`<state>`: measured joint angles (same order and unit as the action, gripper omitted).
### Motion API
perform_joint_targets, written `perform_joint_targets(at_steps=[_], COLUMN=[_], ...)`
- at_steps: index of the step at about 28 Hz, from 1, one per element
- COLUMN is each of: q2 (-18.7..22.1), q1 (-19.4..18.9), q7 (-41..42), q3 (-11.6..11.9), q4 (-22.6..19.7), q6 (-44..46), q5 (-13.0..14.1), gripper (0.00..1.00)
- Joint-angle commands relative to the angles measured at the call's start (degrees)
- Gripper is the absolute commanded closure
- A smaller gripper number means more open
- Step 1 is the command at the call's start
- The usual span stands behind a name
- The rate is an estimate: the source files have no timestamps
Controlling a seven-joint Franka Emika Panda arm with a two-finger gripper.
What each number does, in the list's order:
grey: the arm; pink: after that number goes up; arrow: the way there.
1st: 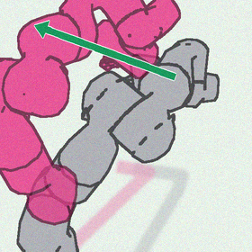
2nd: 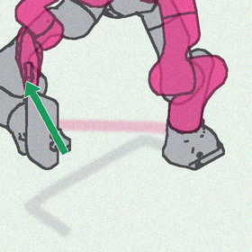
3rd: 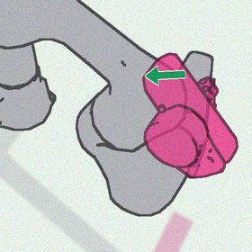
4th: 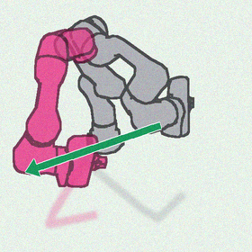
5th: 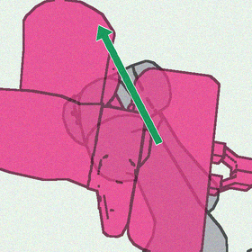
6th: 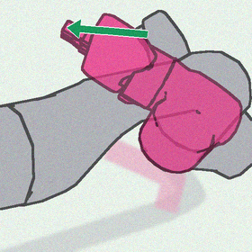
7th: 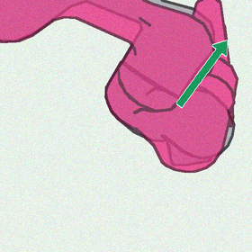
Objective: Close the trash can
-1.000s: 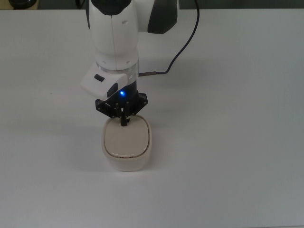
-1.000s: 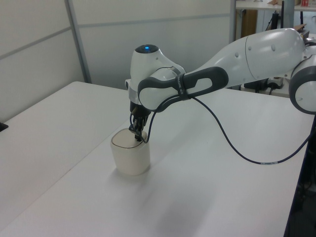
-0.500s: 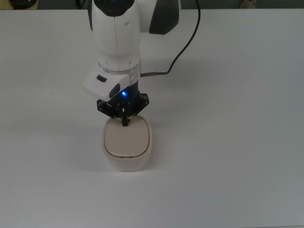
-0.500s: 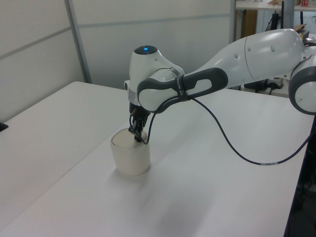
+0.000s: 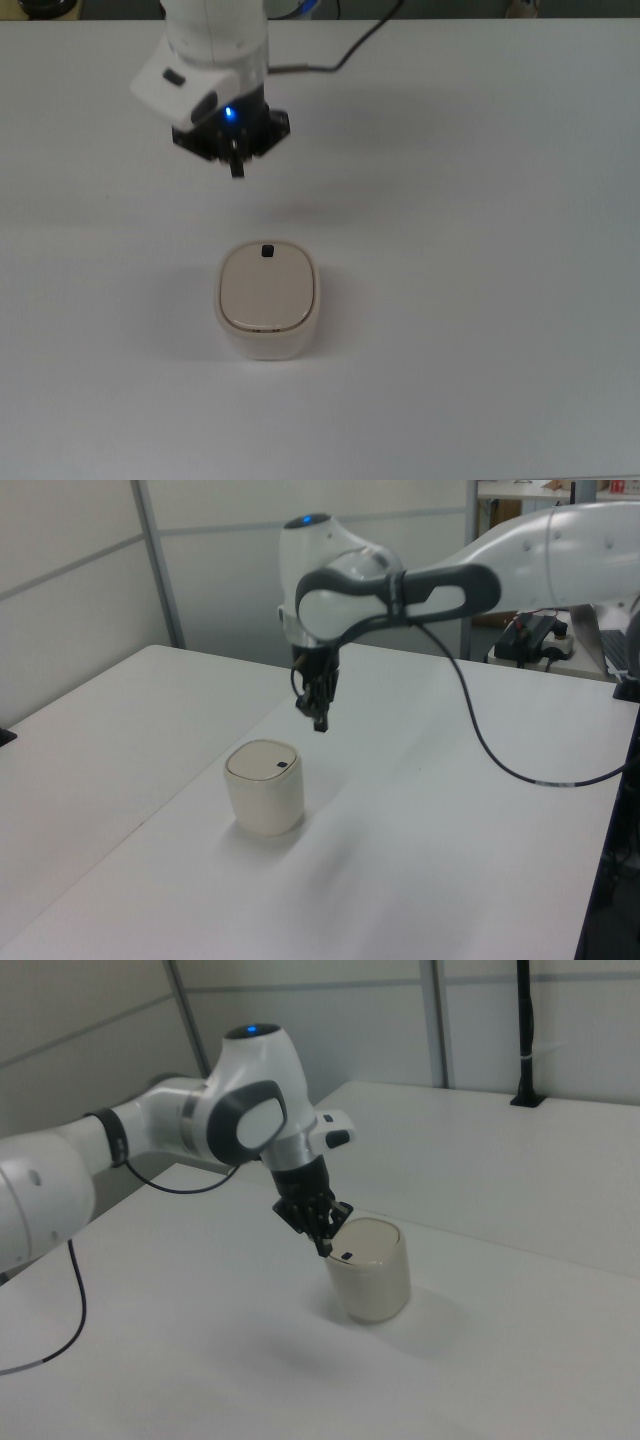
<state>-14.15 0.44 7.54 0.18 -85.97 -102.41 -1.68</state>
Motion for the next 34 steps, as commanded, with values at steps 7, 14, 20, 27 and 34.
perform_joint_targets(at_steps=[7,14,20,27,34], q2=[7.29,7.56,7.56,7.56,7.38], q1=[0.62,0.62,0.71,0.62,0.62], q7=[0.72,0.72,0.81,0.81,0.20], q3=[0.70,1.14,1.23,1.14,1.14], q4=[-1.74,-1.57,-1.48,-1.22,-0.78], q6=[12.49,12.06,11.79,11.70,11.70], q5=[0.01,-0.69,-0.95,-2.45,-2.45], gripper=[0.62,0.02,0.00,0.00,0.00])
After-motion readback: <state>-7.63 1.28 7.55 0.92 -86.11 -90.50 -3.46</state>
